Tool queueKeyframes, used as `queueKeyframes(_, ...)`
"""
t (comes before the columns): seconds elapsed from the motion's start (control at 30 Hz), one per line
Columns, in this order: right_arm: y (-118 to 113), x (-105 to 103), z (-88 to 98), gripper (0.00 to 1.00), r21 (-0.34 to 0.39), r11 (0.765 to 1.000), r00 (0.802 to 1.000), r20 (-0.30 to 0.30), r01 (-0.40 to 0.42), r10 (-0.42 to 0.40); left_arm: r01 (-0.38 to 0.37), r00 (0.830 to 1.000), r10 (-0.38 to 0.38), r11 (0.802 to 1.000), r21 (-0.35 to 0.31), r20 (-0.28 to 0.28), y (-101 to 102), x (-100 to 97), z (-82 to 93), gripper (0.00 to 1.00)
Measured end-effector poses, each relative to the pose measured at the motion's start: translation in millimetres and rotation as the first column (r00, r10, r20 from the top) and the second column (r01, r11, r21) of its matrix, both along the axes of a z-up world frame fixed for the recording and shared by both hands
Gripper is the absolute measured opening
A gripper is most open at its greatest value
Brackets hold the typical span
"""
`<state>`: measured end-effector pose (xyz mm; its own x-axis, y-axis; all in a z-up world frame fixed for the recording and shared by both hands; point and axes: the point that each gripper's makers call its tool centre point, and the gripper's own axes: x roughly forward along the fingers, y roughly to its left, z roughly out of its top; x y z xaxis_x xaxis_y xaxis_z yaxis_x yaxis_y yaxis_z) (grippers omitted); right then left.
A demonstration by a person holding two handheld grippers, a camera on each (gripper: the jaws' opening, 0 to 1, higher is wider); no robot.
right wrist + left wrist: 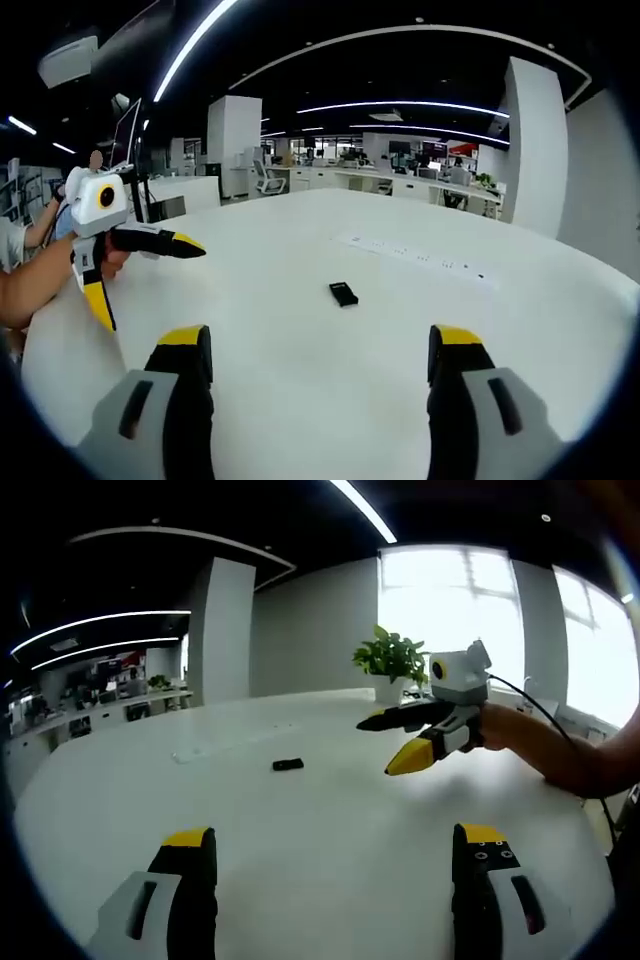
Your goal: Snap the two parts of the plastic buckle together until the buckle closes and remains connected.
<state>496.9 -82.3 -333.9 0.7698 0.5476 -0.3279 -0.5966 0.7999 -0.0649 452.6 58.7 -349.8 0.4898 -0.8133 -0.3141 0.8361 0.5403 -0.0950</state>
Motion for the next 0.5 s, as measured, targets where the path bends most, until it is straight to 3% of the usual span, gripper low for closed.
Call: queueKeyframes(0.5, -3.7, -13.5, 2.9, 0.88, 0.025, 1.000, 1.000, 0.012, 0.013, -0.013, -0.003, 1.000, 0.003, 1.000, 0.005, -0.011, 2.0, -0.5, -3.5, 0.99)
